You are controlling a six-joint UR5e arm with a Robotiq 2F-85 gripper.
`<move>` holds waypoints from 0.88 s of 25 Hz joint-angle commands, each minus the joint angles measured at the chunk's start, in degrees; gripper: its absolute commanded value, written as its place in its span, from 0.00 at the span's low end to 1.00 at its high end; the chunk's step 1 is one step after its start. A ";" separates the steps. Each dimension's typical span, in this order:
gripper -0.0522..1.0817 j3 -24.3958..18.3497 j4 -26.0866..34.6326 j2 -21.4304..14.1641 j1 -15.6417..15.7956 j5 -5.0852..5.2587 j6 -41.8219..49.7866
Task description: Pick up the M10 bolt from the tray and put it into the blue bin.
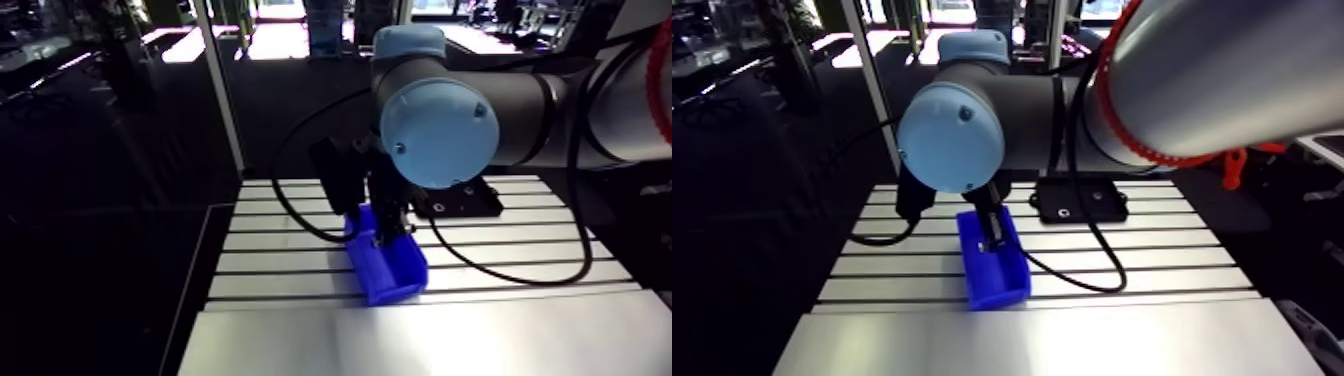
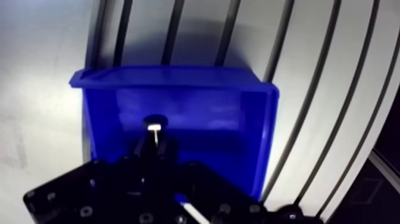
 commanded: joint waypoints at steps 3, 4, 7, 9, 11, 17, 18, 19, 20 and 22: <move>0.98 -0.33 -0.35 2.23 0.09 0.03 1.29; 0.98 -0.33 -0.35 2.32 0.09 0.03 1.38; 0.98 -0.33 -1.23 3.29 0.35 0.03 2.17; 0.98 -0.33 -1.58 3.73 0.53 -0.06 2.26; 0.98 -0.33 -1.67 3.99 0.71 -0.15 2.26; 0.97 -0.33 -3.69 5.57 0.71 -0.32 2.87; 0.97 -0.33 -3.96 5.66 0.71 -0.59 2.87; 0.97 -0.33 -4.05 5.92 0.71 -0.59 2.96; 0.97 -0.42 -4.05 6.10 0.71 -0.59 2.96; 0.97 -0.42 -4.05 6.28 0.71 -0.59 2.96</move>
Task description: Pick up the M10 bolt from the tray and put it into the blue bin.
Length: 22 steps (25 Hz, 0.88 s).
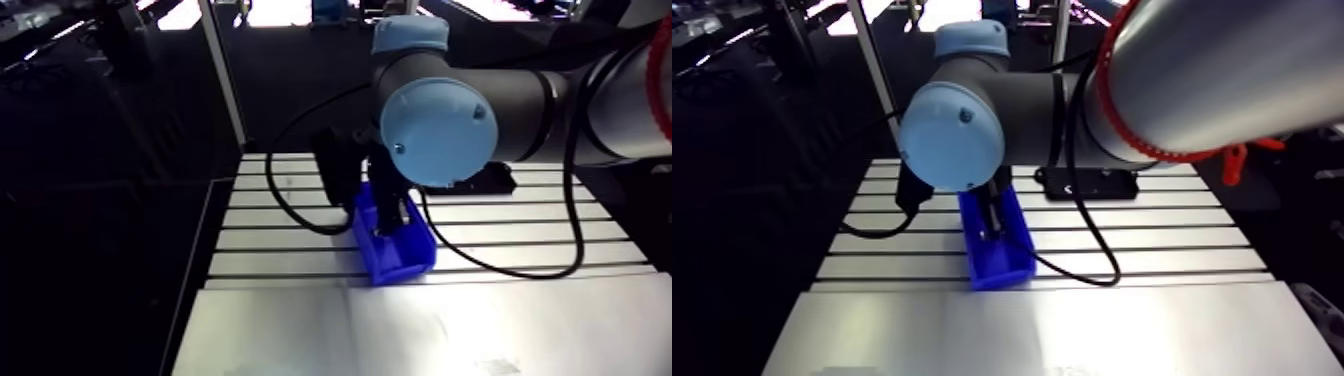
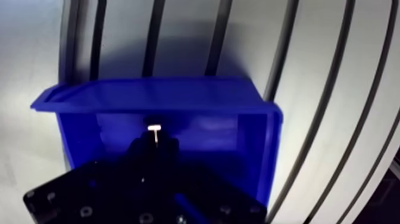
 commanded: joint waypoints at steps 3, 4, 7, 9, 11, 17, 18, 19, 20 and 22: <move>0.96 -0.16 -0.70 1.11 0.02 -0.21 0.23; 0.96 -0.16 -0.70 1.20 0.02 -0.12 0.50; 0.93 -0.16 -0.70 1.20 0.02 -0.12 0.85; 0.88 -0.16 -0.70 1.11 0.02 -0.03 0.94; 0.82 -0.16 -0.96 1.11 0.02 -0.03 1.02; 0.68 -0.07 -1.49 1.02 0.02 -0.03 1.46; 0.65 -0.07 -1.40 1.02 0.02 0.06 1.90; 0.63 -0.16 -1.40 0.93 0.02 0.06 2.25; 0.61 -0.16 -1.49 0.93 0.02 0.06 2.34; 0.55 -0.07 -1.49 0.93 0.02 0.23 2.34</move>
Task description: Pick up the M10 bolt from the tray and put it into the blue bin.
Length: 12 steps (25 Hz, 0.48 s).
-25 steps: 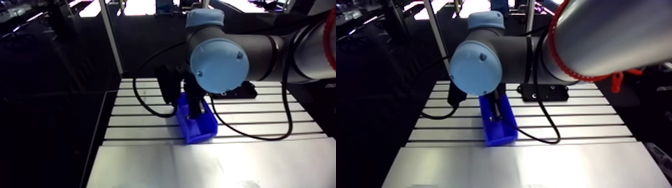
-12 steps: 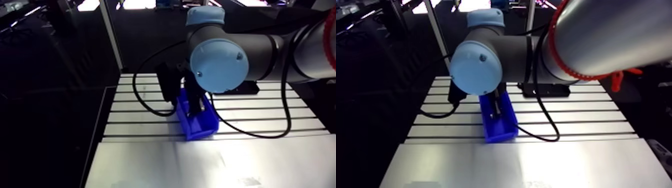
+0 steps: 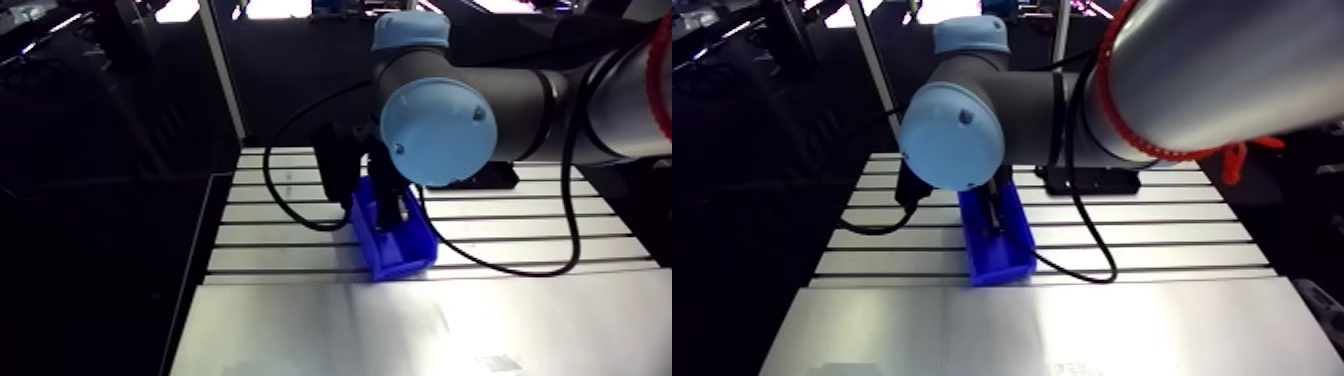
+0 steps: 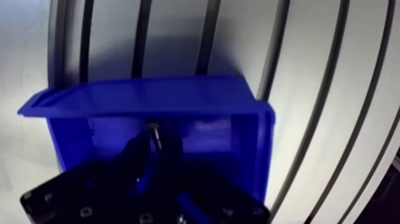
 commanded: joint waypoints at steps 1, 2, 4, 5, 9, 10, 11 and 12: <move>0.52 -0.05 -0.03 -0.08 -0.08 0.31 0.72; 0.51 -0.05 -0.03 -0.08 -0.08 0.31 0.63; 0.47 0.04 -0.03 -0.17 -0.08 0.40 0.72; 0.45 0.04 -0.03 -0.26 -0.08 0.49 0.63; 0.37 -0.05 0.06 -0.70 -0.08 0.84 0.80; 0.35 -0.05 0.14 -0.87 -0.08 0.84 1.15; 0.32 0.04 0.14 -1.22 -0.08 0.84 1.59; 0.30 0.04 0.14 -1.66 0.01 0.84 1.77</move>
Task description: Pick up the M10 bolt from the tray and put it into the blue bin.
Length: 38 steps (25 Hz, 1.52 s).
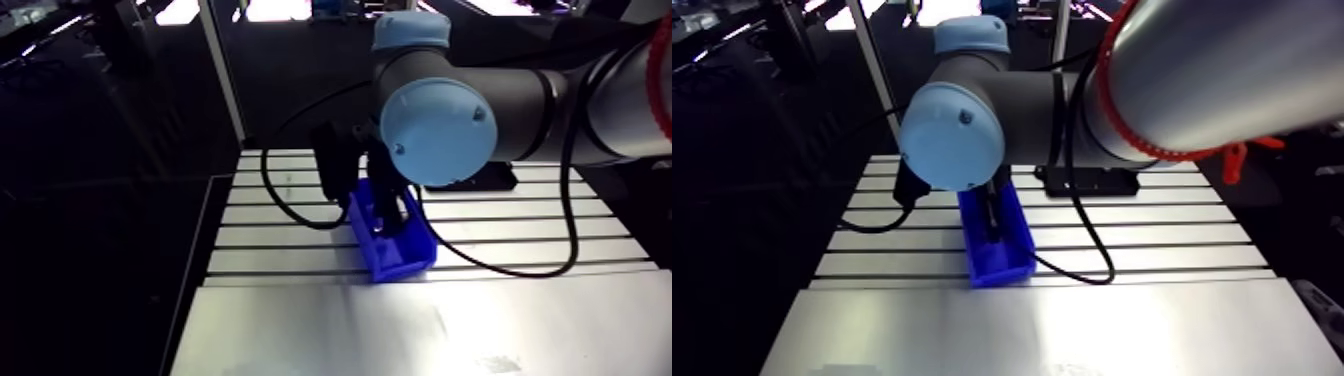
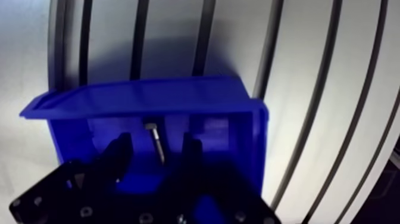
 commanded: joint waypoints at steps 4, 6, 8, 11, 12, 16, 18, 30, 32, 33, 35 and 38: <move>0.20 0.22 0.14 -2.71 -0.01 0.34 1.48; 0.17 0.22 0.23 -3.50 -0.01 0.25 1.75; 0.11 0.22 0.23 -4.38 0.08 0.16 1.92; 0.05 0.04 0.40 -5.87 -0.01 -0.01 2.80; 0.05 -0.05 0.40 -6.31 -0.01 -0.01 3.24; 0.05 -0.66 0.40 -8.60 -0.10 -0.89 8.34; 0.05 -1.28 0.75 -9.04 -0.01 -2.39 11.50; 0.05 -17.54 29.15 -10.71 -0.36 -0.37 45.00; 0.06 -21.58 35.21 -10.71 -0.53 1.04 51.15; 0.06 -23.43 37.50 -10.71 -0.62 1.66 54.76; 0.05 -26.51 40.49 -10.71 -0.71 1.92 61.88; 0.06 -29.58 42.86 -10.71 -0.89 1.48 71.46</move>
